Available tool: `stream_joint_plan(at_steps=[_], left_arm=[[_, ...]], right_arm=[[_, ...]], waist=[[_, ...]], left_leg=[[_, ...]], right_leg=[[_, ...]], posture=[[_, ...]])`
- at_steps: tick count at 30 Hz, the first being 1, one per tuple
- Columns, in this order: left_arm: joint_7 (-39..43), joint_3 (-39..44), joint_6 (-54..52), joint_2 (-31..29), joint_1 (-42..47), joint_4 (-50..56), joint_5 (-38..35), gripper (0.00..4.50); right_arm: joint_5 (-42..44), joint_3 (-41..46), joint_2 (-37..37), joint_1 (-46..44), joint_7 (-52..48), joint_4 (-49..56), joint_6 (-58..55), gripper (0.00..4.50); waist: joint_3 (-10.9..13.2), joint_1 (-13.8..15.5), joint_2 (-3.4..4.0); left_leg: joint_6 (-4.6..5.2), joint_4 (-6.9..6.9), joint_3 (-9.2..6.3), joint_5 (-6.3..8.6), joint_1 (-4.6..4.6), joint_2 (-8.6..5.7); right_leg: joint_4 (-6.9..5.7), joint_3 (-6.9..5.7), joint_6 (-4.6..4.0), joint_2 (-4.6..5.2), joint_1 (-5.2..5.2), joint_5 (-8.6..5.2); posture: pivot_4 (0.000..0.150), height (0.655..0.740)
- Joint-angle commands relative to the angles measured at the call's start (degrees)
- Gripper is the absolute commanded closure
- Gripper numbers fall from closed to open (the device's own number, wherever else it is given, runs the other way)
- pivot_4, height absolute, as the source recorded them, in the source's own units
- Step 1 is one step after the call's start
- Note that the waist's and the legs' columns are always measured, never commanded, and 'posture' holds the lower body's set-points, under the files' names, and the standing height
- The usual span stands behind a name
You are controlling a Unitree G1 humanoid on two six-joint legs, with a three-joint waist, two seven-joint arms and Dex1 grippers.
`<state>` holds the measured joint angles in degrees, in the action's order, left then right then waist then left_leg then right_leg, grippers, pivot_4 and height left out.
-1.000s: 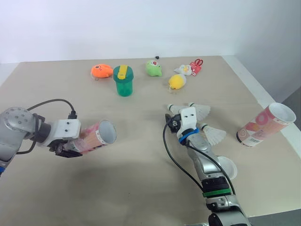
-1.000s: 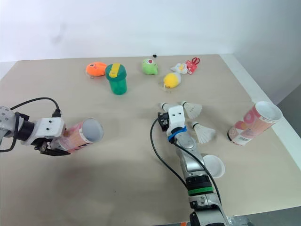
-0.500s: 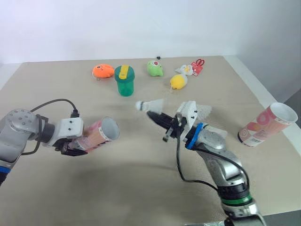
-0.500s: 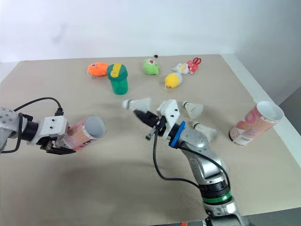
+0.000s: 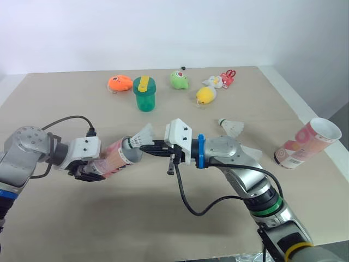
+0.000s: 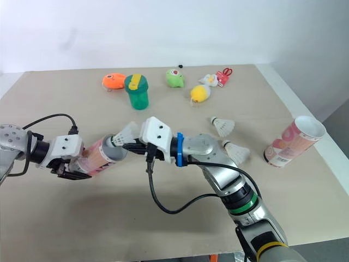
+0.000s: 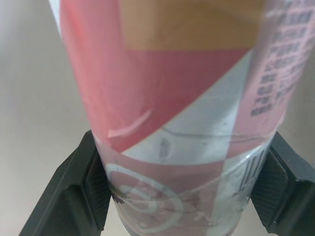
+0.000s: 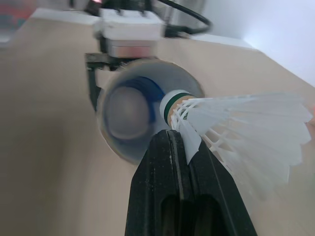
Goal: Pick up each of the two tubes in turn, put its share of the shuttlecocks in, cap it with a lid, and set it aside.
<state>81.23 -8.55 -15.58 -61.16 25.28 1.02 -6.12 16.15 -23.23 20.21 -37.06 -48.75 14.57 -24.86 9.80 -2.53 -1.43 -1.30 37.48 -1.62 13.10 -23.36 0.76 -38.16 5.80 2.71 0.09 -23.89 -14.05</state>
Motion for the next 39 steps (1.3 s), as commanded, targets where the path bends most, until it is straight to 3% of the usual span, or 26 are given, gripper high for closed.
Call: stream_joint_plan(at_steps=[1, 5, 6, 7, 8, 9, 10, 14, 23, 27, 39], left_arm=[[0.3, -1.7, -0.3, 1.2, -0.3, -0.1, 0.4, 1.33], [0.3, -2.0, 0.3, 1.7, -0.1, -0.9, 1.2, 1.33], [0.3, -2.0, 0.4, 1.8, -0.1, -1.0, 1.3, 1.33], [0.4, -2.0, 0.4, 1.9, -0.1, -1.0, 1.4, 1.33], [0.5, -2.1, 0.4, 2.1, 0.0, -1.0, 1.3, 1.33], [0.5, -2.1, 0.3, 2.2, -0.1, -0.9, 1.3, 1.33], [0.6, -2.2, 0.2, 2.4, -0.1, -0.8, 1.3, 1.33], [1.4, -3.0, 0.8, 2.8, 0.0, -0.8, 1.6, 1.33], [1.8, -3.3, 0.4, 3.7, -0.2, -0.3, 1.3, 1.33], [1.7, -3.4, 0.6, 4.1, -0.2, -0.4, 1.6, 1.33], [0.7, -2.4, -0.2, 4.4, -1.2, 0.9, 1.4, 1.33]], right_arm=[[2.9, 1.9, -0.7, -0.1, -0.6, 3.8, -2.3, 3.53], [8.2, 6.7, -0.3, 4.1, 1.6, 9.9, -7.1, 1.64], [8.5, 7.8, 0.2, 5.6, 2.8, 11.5, -7.9, 1.28], [8.6, 10.5, 0.1, 8.2, 5.4, 13.7, -7.9, 1.23], [7.7, 13.4, -0.1, 10.9, 8.4, 15.6, -6.8, 0.43], [5.8, 15.9, 0.0, 13.9, 11.2, 17.1, -5.0, 0.43], [3.6, 18.1, 0.0, 16.8, 13.8, 18.4, -2.9, 0.04], [-4.0, 24.6, -0.3, 29.6, 22.5, 23.6, 3.5, 0.04], [-7.2, 34.3, -5.2, 55.5, 32.1, 28.9, 7.5, 0.04], [-5.7, 37.6, -6.7, 54.5, 35.5, 25.8, 3.9, 0.04], [-0.4, 36.2, -8.3, 42.1, 38.5, 19.8, -10.9, 0.04]], waist=[[0.0, 0.0, 0.00], [0.0, 0.1, 0.00], [0.0, 0.1, 0.00], [0.0, 0.1, 0.01], [0.0, 0.1, 0.01], [0.0, 0.3, 0.02], [0.0, 0.4, 0.02], [-0.1, 0.7, 0.16], [-0.2, 0.6, 0.43], [-0.2, 0.4, 0.45], [-0.3, 0.4, 0.58]], left_leg=[[0.00, 0.00, 0.00, 0.00, 0.00, 0.00], [0.00, 0.01, -0.05, 0.00, 0.02, -0.01], [0.00, 0.01, -0.09, 0.00, 0.01, -0.02], [0.00, 0.01, -0.10, 0.00, 0.01, -0.02], [0.00, 0.01, -0.12, 0.00, 0.06, -0.02], [0.00, 0.01, -0.12, 0.00, 0.06, -0.02], [0.00, 0.05, -0.17, 0.00, 0.11, -0.02], [-0.02, 0.01, -0.11, 0.01, 0.12, -0.09], [-0.02, -0.02, -0.06, 0.03, 0.33, -0.10], [-0.02, 0.03, 0.13, 0.02, 0.44, -0.10], [0.02, -0.03, 0.28, 0.00, 0.54, -0.09]], right_leg=[[0.00, 0.00, 0.00, 0.03, 0.00, 0.00], [0.00, -0.04, 0.02, 0.09, 0.07, -0.01], [0.01, -0.06, 0.06, 0.10, 0.09, -0.03], [0.01, -0.07, 0.07, 0.10, 0.10, -0.04], [0.00, -0.09, 0.14, 0.11, 0.15, -0.10], [0.00, -0.09, 0.14, 0.11, 0.15, -0.10], [0.00, -0.18, 0.14, 0.13, 0.24, -0.13], [0.03, -0.18, 0.20, 0.23, 0.30, -0.22], [0.02, -0.13, -0.03, 0.26, 0.45, -0.43], [0.02, 0.03, 0.01, 0.32, 0.50, -0.35], [0.04, 0.17, 0.02, 0.33, 0.53, -0.36]], posture=[[0.150, 0.7400], [0.150, 0.7400], [0.150, 0.7400], [0.150, 0.7400], [0.150, 0.7400], [0.150, 0.7400], [0.150, 0.7400], [0.150, 0.7400], [0.150, 0.7400], [0.150, 0.7400], [0.150, 0.7400]])
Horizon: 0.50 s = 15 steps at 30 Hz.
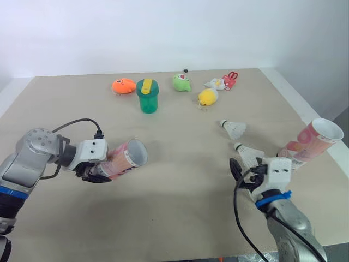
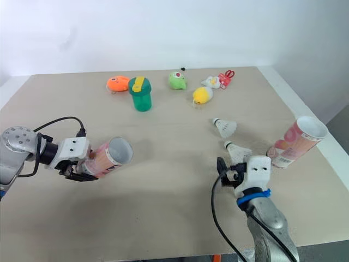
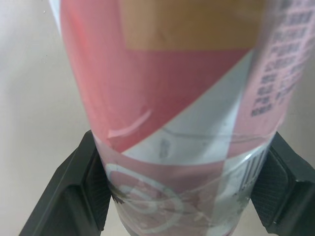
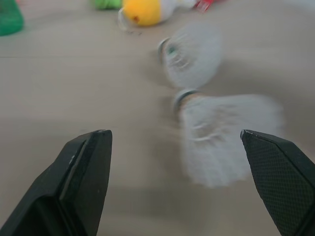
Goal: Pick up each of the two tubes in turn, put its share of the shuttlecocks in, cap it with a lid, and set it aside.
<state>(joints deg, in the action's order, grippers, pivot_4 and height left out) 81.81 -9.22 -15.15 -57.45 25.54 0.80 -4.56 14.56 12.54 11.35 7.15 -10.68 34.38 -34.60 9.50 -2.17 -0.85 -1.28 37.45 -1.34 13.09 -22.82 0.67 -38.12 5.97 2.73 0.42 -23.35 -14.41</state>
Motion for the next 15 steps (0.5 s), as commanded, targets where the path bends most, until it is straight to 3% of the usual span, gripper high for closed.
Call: stream_joint_plan(at_steps=[1, 4, 7, 15], left_arm=[[0.1, -1.7, -0.7, 0.7, -1.6, 1.3, -0.2, 1.33], [-0.2, -1.0, -1.2, 0.4, -2.5, 2.2, -0.5, 1.33], [-0.5, -0.4, -1.8, 0.2, -3.2, 3.0, -0.6, 1.33], [-0.7, 0.2, -2.3, 0.2, -4.1, 3.7, -1.0, 1.33]], right_arm=[[1.2, 0.4, 0.7, -2.7, 0.3, -0.5, -1.4, 0.04], [2.6, 1.4, 0.4, -5.4, 0.8, -2.3, -3.5, 0.04], [4.0, 2.6, 0.1, -7.6, 1.8, -3.9, -5.5, 0.72], [7.0, 6.0, 0.8, -9.0, 1.9, -5.1, -6.5, 4.32]], waist=[[0.0, 0.0, 0.00], [0.0, -0.1, 0.00], [0.0, -0.1, 0.00], [0.0, -0.2, 0.01]], left_leg=[[0.00, 0.00, 0.00, 0.00, -0.01, -0.01], [0.00, -0.01, -0.01, 0.01, -0.02, -0.01], [0.01, -0.02, 0.00, 0.01, -0.03, -0.01], [0.02, -0.05, -0.01, 0.02, -0.05, -0.03]], right_leg=[[0.01, 0.00, 0.01, 0.00, 0.00, 0.00], [0.01, 0.00, 0.03, 0.00, 0.00, -0.01], [0.01, 0.01, 0.03, 0.00, -0.01, -0.01], [0.04, 0.03, 0.08, 0.01, -0.02, -0.05]], posture=[[0.150, 0.7400], [0.150, 0.7400], [0.150, 0.7400], [0.150, 0.7400]])
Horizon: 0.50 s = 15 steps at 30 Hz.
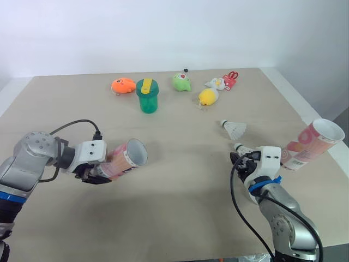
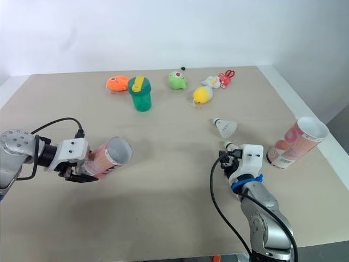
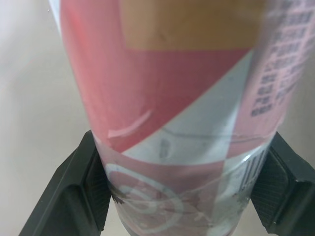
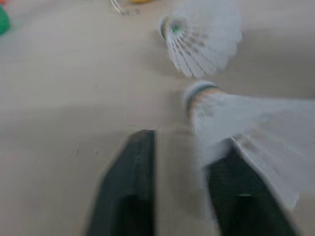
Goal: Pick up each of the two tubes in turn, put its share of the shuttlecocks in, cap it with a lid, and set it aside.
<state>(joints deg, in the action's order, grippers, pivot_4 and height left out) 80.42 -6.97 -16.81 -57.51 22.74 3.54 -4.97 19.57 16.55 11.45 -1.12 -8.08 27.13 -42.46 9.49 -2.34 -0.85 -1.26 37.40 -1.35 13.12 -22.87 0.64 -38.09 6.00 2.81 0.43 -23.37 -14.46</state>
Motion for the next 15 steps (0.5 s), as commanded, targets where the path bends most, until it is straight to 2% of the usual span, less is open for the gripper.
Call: stream_joint_plan(at_steps=[1, 5, 8, 11, 15], left_arm=[[0.7, -2.0, -0.6, 0.3, -1.2, 0.9, -0.6, 1.33], [0.7, -2.2, -0.3, 0.6, -0.8, 0.2, -0.4, 1.33], [0.7, -2.5, -0.3, 1.1, -0.2, -0.3, -0.3, 1.33], [0.7, -2.7, -0.9, 1.6, 0.4, -0.4, -0.5, 1.33], [0.6, -3.2, -1.0, 2.0, 1.3, -1.0, -0.2, 1.33]], right_arm=[[2.6, 2.3, 0.9, -0.4, -1.4, 2.9, 1.9, 4.42], [10.8, 1.6, 1.7, 0.9, -11.7, 10.4, 8.6, 4.42], [14.8, -3.1, 5.5, 0.2, -18.8, 13.4, 7.8, 4.42], [12.6, -12.3, 14.3, -1.4, -28.5, 15.0, 9.0, 4.42], [5.8, -21.2, 21.6, -8.8, -35.3, 11.3, 13.8, 4.42]], waist=[[0.0, 0.0, 0.00], [0.0, -0.1, 0.06], [0.1, -0.2, 0.12], [0.0, -0.1, 0.04], [0.1, -0.1, 0.01]], left_leg=[[0.00, 0.00, 0.00, 0.00, 0.00, 0.00], [0.03, -0.02, -0.02, 0.02, -0.01, 0.01], [0.03, -0.02, -0.01, 0.02, 0.00, 0.01], [0.03, 0.03, -0.05, 0.02, 0.00, -0.01], [0.03, 0.09, 0.03, 0.01, -0.01, -0.05]], right_leg=[[0.00, 0.00, 0.00, 0.00, 0.00, 0.00], [0.00, -0.01, 0.03, -0.02, -0.01, 0.00], [0.00, 0.02, 0.06, -0.02, 0.00, 0.01], [0.02, -0.01, 0.05, -0.01, 0.05, 0.01], [0.04, 0.04, 0.07, 0.06, 0.06, 0.00]], posture=[[0.150, 0.7400], [0.150, 0.7400], [0.150, 0.7400], [0.150, 0.7400], [0.150, 0.7400]])
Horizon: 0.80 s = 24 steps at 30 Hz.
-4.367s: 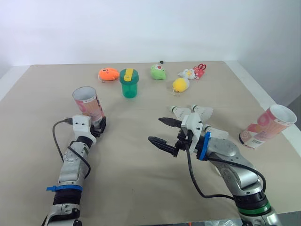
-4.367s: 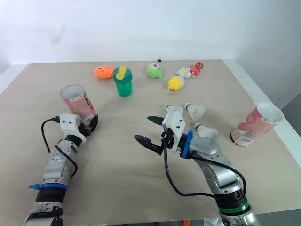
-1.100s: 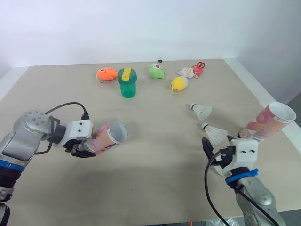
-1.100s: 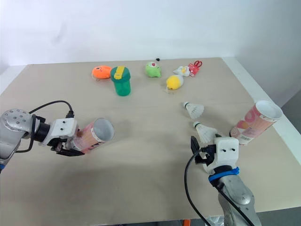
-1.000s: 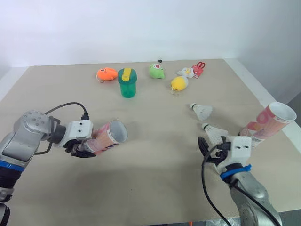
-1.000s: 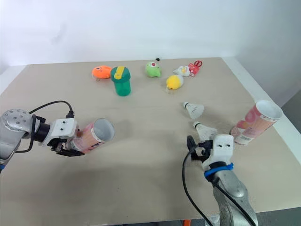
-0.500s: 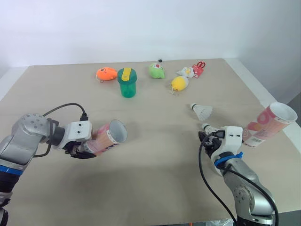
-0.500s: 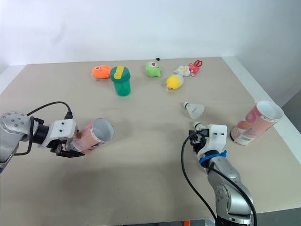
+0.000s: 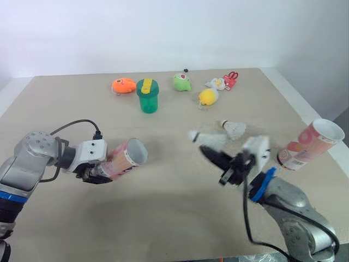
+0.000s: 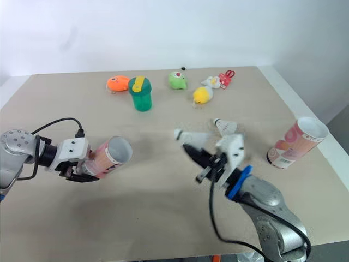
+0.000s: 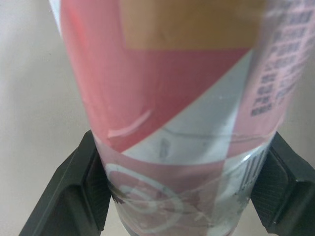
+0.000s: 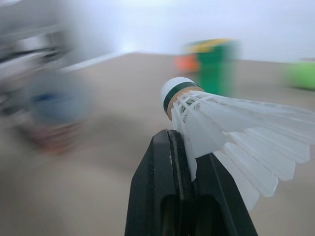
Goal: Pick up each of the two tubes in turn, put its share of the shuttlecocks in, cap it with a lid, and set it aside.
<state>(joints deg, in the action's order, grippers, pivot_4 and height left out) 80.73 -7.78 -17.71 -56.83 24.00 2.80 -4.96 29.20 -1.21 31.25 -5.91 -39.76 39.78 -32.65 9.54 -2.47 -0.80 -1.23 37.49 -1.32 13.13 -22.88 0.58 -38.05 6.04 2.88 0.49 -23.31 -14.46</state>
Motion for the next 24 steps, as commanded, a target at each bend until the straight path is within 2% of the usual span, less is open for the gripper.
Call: stream_joint_plan(at_steps=[1, 7, 11, 14, 15, 16, 17, 18, 22, 23, 24], left_arm=[[0.2, -2.5, -0.1, 1.5, 0.5, -0.6, 0.0, 1.33], [0.2, -3.3, -0.1, 2.3, 2.0, -1.5, 0.2, 1.33], [0.2, -3.2, -0.2, 2.4, 2.2, -1.5, 0.4, 1.33], [0.1, -2.8, -0.6, 2.3, 1.6, -0.9, 0.1, 1.33], [0.0, -2.7, -0.8, 2.2, 1.4, -0.8, 0.0, 1.33], [0.0, -2.6, -0.8, 2.2, 1.2, -0.7, 0.0, 1.33], [-0.1, -2.6, -0.8, 2.2, 1.1, -0.7, 0.0, 1.33], [-0.2, -2.6, -0.9, 2.2, 1.0, -0.5, -0.1, 1.33], [-0.5, -2.3, -1.2, 2.2, 0.6, 0.0, -0.3, 1.33], [-0.6, -2.3, -1.2, 2.2, 0.5, 0.1, -0.4, 1.33], [-0.7, -2.3, -1.3, 2.2, 0.4, 0.1, -0.4, 1.33]], right_arm=[[-6.0, -6.3, 1.7, -8.1, -4.9, -4.5, 5.7, 4.42], [-14.4, -17.9, -1.9, -24.0, -10.0, -18.3, 11.7, 4.42], [-17.8, -21.8, -4.7, -27.2, -10.8, -21.4, 14.4, 4.42], [-15.9, -21.8, -6.8, -27.4, -11.0, -20.2, 12.2, 4.42], [-13.9, -20.7, -7.6, -27.1, -10.9, -19.3, 10.2, 3.83], [-12.1, -19.7, -8.4, -26.9, -10.6, -18.5, 8.6, 3.66], [-11.1, -18.9, -8.9, -26.8, -10.4, -18.0, 7.6, 3.31], [-9.9, -17.8, -9.2, -26.4, -10.0, -17.1, 6.5, 2.73], [-4.3, -11.4, -9.7, -23.1, -6.5, -12.7, 1.7, 0.96], [-3.5, -9.3, -9.9, -21.7, -4.8, -11.8, 1.3, 0.39], [-3.7, -6.9, -10.4, -20.2, -2.3, -11.6, 1.7, 0.04]], waist=[[0.0, 0.0, -0.08], [0.1, 0.2, -0.18], [0.1, 0.6, -0.17], [0.1, 0.6, -0.18], [0.1, 0.6, -0.18], [0.1, 0.6, -0.17], [0.1, 0.6, -0.17], [0.1, 0.6, -0.17], [0.1, 0.7, -0.18], [0.1, 0.7, -0.18], [0.1, 0.8, -0.19]], left_leg=[[0.00, 0.03, 0.02, 0.00, 0.00, 0.01], [0.08, 0.03, -0.01, -0.06, 0.00, 0.04], [0.06, 0.00, -0.15, -0.03, -0.23, 0.02], [0.07, 0.01, -0.24, 0.00, -0.26, 0.02], [0.07, 0.01, -0.30, 0.00, -0.26, 0.04], [0.07, 0.01, -0.34, -0.01, -0.26, 0.05], [0.07, 0.02, -0.35, -0.01, -0.25, 0.06], [0.06, 0.02, -0.37, -0.01, -0.24, 0.06], [0.06, 0.02, -0.39, -0.01, -0.25, 0.06], [0.06, 0.02, -0.43, -0.01, -0.27, 0.05], [0.06, 0.02, -0.42, -0.01, -0.27, 0.05]], right_leg=[[0.00, -0.01, 0.01, 0.00, 0.00, 0.00], [0.00, -0.10, -0.07, -0.11, -0.02, 0.07], [0.00, -0.20, 0.24, -0.04, -0.11, 0.08], [-0.02, -0.29, 0.23, -0.04, -0.10, 0.06], [-0.02, -0.35, 0.19, -0.06, -0.09, 0.07], [-0.02, -0.40, 0.17, -0.07, -0.08, 0.08], [-0.04, -0.40, 0.15, -0.07, -0.08, 0.09], [-0.04, -0.41, 0.14, -0.07, -0.08, 0.09], [-0.04, -0.43, 0.12, -0.06, -0.06, 0.08], [-0.04, -0.46, 0.13, -0.05, -0.05, 0.05], [-0.04, -0.46, 0.13, -0.04, -0.05, 0.05]], posture=[[0.150, 0.7400], [0.150, 0.7400], [0.150, 0.7400], [0.150, 0.7400], [0.150, 0.7400], [0.150, 0.7400], [0.150, 0.7400], [0.150, 0.7400], [0.150, 0.7400], [0.150, 0.7400], [0.150, 0.7400]])
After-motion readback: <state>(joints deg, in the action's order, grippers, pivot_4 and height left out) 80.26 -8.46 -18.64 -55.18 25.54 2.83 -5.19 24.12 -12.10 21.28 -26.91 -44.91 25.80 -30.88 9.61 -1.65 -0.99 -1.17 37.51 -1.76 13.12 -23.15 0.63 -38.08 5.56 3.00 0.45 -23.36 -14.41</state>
